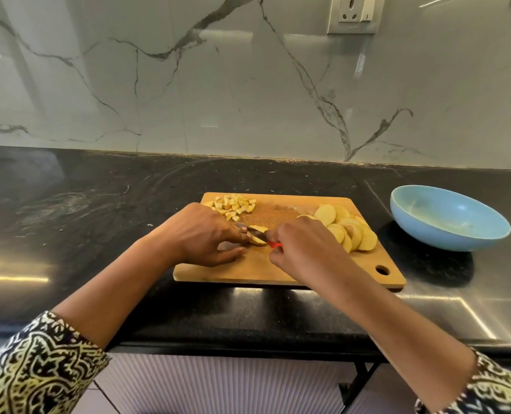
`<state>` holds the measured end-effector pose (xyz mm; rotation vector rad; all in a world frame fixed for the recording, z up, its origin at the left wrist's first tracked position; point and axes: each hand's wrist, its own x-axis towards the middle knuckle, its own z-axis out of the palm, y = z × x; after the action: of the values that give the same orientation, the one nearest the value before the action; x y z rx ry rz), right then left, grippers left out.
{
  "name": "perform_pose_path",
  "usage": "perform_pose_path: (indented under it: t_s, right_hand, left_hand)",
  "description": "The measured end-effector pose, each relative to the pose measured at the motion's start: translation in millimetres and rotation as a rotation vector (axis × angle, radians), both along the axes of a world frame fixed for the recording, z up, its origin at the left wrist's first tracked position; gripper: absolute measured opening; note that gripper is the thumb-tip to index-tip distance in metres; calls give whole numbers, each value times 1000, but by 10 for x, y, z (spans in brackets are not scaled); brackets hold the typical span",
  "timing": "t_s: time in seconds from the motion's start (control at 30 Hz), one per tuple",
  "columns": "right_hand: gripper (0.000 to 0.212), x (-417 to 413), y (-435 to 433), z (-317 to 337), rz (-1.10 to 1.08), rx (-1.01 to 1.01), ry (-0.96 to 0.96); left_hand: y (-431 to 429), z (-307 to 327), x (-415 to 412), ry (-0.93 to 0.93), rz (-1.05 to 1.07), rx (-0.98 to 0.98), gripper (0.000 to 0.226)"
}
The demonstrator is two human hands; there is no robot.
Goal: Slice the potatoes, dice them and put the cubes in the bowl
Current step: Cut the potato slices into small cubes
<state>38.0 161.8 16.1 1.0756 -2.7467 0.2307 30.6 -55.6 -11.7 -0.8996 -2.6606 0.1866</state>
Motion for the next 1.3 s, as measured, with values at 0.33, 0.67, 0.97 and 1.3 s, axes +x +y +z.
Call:
perform_pose_path:
  t_s: [0.33,0.67,0.97,1.3]
  right_hand:
    - [43,371,432,-27,8,-80,-103]
    - [26,372,720,251,-61,-28,-147]
    - [29,428,742,128,-197,-109,-134]
    - [28,313,630,71,-212,-132,-107]
  left_hand:
    - [29,27,25,7,-4,45,60]
    - [30,94,-30,-115,234,258,45]
    - [133,213,-367,-748,104,386,47]
    - [332,4,-262,-237,350,208,47]
